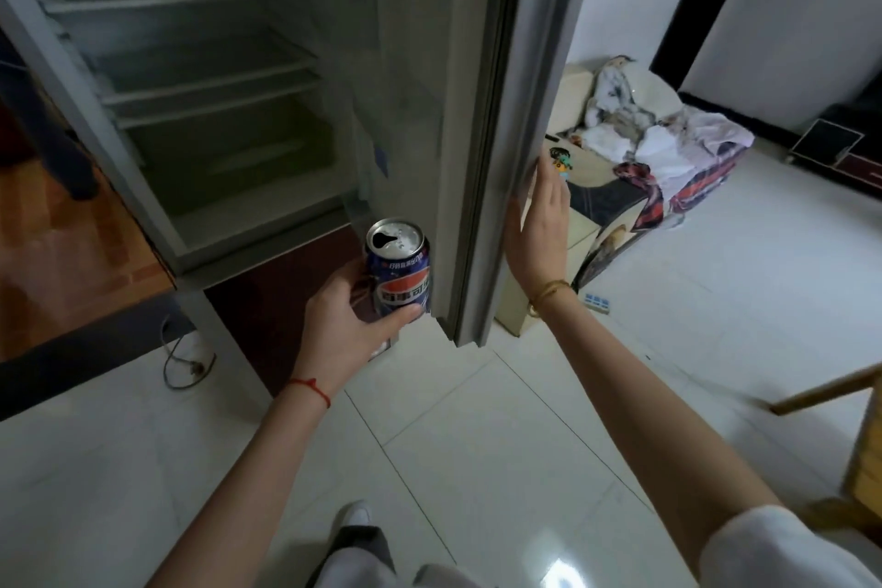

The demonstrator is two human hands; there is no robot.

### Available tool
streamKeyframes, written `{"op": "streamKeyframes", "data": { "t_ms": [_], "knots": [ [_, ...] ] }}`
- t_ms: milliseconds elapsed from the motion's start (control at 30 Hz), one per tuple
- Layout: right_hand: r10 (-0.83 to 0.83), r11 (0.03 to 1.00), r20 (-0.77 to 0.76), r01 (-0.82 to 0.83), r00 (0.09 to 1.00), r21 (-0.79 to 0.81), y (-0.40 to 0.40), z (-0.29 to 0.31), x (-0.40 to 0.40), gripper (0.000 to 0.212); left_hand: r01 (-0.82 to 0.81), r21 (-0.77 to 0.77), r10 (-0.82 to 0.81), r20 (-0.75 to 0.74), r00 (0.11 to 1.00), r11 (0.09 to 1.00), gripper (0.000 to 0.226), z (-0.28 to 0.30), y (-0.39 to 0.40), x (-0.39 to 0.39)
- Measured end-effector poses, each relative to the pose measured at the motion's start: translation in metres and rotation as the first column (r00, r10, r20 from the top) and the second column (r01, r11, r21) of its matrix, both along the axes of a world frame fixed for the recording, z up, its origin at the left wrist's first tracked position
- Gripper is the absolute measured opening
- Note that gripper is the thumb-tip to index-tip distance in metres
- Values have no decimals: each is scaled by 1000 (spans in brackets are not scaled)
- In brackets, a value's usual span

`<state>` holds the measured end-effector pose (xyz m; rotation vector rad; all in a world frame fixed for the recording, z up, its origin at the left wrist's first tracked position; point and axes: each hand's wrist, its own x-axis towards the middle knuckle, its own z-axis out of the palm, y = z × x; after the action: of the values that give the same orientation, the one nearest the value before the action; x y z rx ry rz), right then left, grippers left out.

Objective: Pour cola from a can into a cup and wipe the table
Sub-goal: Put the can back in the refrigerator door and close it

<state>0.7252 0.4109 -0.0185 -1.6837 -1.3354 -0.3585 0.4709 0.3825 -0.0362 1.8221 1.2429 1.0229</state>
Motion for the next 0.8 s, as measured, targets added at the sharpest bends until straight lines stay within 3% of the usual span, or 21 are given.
{"op": "streamKeyframes", "data": {
  "t_ms": [433, 800],
  "knots": [
    [-157, 976, -213, 119, 964, -181, 41, 32, 103, 51, 166, 52, -167, 5, 986, 985, 62, 39, 56, 99],
    [-135, 986, -351, 92, 927, -136, 89, 37, 183, 47, 243, 182, -246, -8, 969, 953, 57, 77, 135, 181]
  ]
}}
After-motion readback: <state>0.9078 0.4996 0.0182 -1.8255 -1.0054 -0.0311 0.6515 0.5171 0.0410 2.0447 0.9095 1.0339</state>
